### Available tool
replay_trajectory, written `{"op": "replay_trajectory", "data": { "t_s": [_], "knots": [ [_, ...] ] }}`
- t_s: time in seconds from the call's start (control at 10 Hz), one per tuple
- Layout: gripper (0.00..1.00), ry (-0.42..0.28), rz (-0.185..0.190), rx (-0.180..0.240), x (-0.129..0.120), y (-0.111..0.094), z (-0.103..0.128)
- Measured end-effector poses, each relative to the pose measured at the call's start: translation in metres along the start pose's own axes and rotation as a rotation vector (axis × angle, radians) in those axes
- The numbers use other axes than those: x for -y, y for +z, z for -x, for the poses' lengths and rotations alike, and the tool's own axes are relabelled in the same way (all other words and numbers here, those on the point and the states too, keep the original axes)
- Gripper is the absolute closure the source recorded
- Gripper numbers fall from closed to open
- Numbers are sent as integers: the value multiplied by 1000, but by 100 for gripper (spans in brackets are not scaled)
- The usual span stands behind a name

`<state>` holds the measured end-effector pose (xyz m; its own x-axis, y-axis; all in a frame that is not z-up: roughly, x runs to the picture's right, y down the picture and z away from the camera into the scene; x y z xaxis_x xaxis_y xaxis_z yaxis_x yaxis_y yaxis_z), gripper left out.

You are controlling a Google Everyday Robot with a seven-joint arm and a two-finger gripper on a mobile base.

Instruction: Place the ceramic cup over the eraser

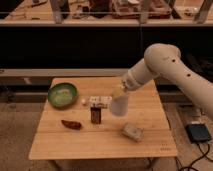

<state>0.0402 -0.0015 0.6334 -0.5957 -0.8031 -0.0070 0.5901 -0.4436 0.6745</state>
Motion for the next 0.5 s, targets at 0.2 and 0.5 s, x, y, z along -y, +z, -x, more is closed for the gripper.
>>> {"op": "replay_trajectory", "data": {
  "t_s": [0.2, 0.5],
  "knots": [
    [85, -8, -4, -17, 2, 2, -7],
    [85, -9, -4, -17, 2, 2, -8]
  ]
}}
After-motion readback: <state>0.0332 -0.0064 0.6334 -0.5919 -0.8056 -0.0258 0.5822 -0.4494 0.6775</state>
